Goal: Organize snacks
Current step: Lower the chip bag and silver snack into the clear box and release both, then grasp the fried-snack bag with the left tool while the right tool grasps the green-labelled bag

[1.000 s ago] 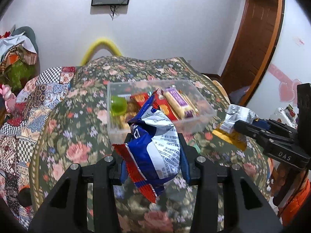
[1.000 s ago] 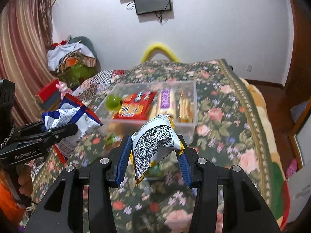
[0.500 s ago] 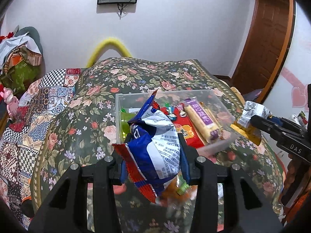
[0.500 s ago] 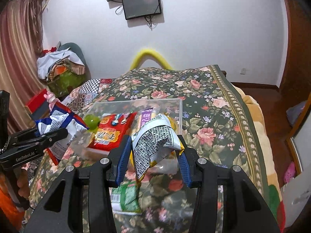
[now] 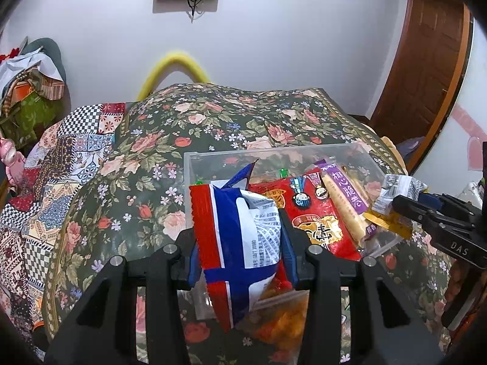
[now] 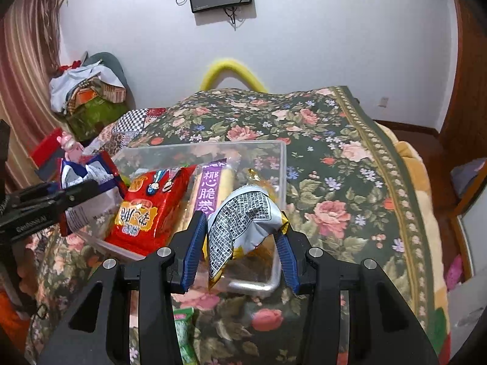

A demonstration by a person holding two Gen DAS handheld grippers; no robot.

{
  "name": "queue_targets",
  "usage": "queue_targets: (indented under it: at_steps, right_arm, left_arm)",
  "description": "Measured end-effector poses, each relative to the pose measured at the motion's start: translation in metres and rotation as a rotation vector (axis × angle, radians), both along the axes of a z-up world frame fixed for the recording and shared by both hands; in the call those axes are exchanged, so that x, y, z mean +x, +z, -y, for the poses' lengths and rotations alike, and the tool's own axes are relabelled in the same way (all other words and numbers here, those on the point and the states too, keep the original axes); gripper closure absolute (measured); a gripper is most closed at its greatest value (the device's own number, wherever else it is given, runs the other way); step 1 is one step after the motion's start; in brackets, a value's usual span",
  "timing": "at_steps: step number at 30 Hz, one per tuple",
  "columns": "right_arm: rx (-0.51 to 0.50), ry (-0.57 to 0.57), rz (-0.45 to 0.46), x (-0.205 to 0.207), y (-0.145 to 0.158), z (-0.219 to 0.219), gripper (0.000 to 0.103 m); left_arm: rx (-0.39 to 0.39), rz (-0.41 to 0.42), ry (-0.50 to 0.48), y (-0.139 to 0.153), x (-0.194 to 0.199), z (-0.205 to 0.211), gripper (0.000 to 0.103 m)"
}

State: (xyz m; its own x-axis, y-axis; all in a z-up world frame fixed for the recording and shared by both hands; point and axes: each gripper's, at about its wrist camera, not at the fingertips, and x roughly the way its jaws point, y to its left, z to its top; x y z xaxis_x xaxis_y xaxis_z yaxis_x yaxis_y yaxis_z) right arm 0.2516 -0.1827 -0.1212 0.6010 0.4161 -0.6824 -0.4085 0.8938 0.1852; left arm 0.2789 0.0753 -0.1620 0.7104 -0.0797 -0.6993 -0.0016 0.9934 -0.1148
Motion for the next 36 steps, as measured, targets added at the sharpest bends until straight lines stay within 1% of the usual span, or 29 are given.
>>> queue_targets:
  at_steps: [5, 8, 10, 12, 14, 16, 17, 21, 23, 24, 26, 28, 31, 36]
  right_arm:
    - [0.005, 0.004, -0.021, 0.004, -0.006, -0.005, 0.061]
    - [0.006, 0.009, -0.032, 0.003, -0.010, -0.006, 0.061]
    - [-0.001, 0.014, -0.036, 0.001, -0.010, -0.006, 0.060]
    - [-0.007, 0.022, -0.044, -0.002, -0.010, -0.007, 0.059]
    - [-0.018, 0.026, -0.048, -0.005, -0.010, -0.008, 0.058]
    - [-0.025, 0.024, -0.042, -0.009, -0.009, -0.008, 0.058]
    - [-0.026, 0.022, -0.041, -0.011, -0.009, -0.007, 0.058]
    - [-0.007, 0.027, -0.061, -0.017, -0.008, -0.003, 0.054]
    - [-0.012, 0.026, -0.055, -0.022, -0.006, -0.003, 0.052]
    - [-0.017, 0.026, -0.054, -0.023, -0.005, -0.003, 0.050]
    - [-0.033, 0.019, -0.048, -0.028, -0.002, -0.003, 0.044]
    - [-0.036, 0.011, -0.032, -0.034, 0.000, -0.001, 0.036]
    - [-0.030, 0.007, -0.033, -0.042, 0.001, 0.003, 0.034]
    - [-0.020, 0.015, -0.072, -0.057, -0.006, 0.005, 0.033]
  left_arm:
    - [0.023, 0.004, 0.000, -0.005, 0.000, 0.005, 0.060]
    - [0.000, -0.054, -0.003, -0.018, 0.003, 0.005, 0.058]
    - [-0.014, -0.074, -0.008, -0.024, 0.001, 0.005, 0.058]
    - [0.006, -0.073, -0.011, -0.023, -0.004, 0.008, 0.057]
    - [0.024, -0.074, -0.012, -0.022, -0.009, 0.011, 0.049]
    - [0.029, -0.068, -0.013, -0.020, -0.016, 0.011, 0.044]
    - [0.027, -0.067, -0.016, -0.019, -0.018, 0.012, 0.043]
    - [0.027, -0.058, -0.019, -0.011, -0.031, 0.011, 0.040]
    - [0.034, -0.049, -0.003, -0.007, -0.040, 0.010, 0.033]
    - [0.032, -0.041, 0.004, -0.005, -0.044, 0.008, 0.033]
    - [0.022, -0.037, 0.011, -0.002, -0.051, 0.005, 0.032]
    - [0.008, -0.039, 0.016, 0.000, -0.057, 0.001, 0.032]
    - [-0.004, -0.049, 0.016, 0.000, -0.066, -0.001, 0.032]
    - [-0.022, -0.076, -0.002, -0.007, -0.079, 0.004, 0.031]
